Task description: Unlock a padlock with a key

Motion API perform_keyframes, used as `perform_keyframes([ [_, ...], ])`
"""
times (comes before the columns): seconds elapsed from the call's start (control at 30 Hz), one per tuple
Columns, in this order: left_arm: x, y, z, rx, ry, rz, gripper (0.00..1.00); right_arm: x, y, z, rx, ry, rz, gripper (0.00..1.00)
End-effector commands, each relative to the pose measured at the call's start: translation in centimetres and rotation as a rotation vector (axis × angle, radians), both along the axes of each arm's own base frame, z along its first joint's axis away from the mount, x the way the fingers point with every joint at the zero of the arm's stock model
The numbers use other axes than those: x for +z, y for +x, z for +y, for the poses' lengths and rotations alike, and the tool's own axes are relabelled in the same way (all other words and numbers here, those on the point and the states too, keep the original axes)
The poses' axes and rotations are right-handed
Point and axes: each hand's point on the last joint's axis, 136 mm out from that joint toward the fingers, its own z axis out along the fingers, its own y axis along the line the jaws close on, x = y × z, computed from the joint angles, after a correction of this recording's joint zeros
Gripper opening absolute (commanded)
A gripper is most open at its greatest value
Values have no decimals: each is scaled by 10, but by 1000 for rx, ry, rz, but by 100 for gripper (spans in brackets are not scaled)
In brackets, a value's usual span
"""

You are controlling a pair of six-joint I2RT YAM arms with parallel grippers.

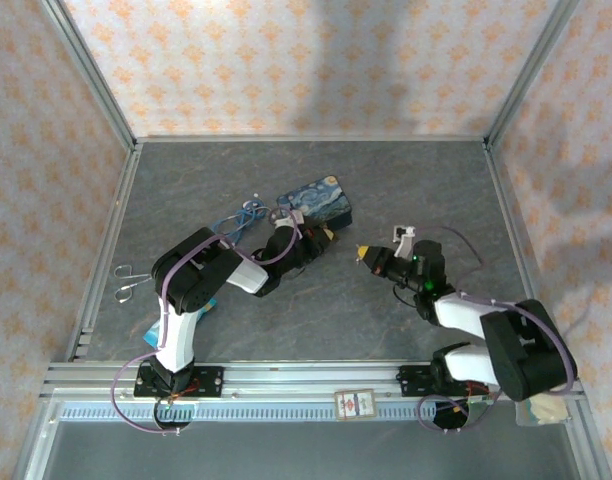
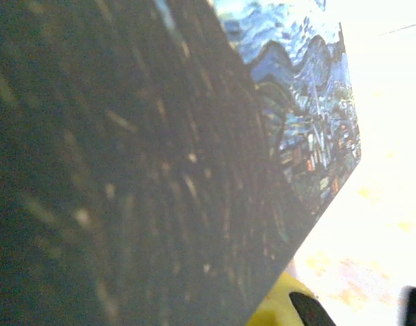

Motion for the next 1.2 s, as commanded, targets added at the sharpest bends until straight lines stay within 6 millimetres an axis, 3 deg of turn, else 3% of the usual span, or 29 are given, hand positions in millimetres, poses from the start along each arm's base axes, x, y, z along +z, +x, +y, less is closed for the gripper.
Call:
perform_keyframes([
  [0.0, 49, -10, -21, -100, -228, -46, 0, 22, -7, 13, 83, 127, -58, 0],
  [0.3, 65, -12, -21, -107, -313, -46, 0, 23, -11, 18, 144, 192, -93, 0],
  [0.73, 68, -15, -19, -105, -357, -44, 0, 32, -2, 15, 222, 319, -118, 0],
  [1.17, 67, -16, -19, -105, -360, -41, 0, 39, 5, 13, 199, 330, -169, 0],
])
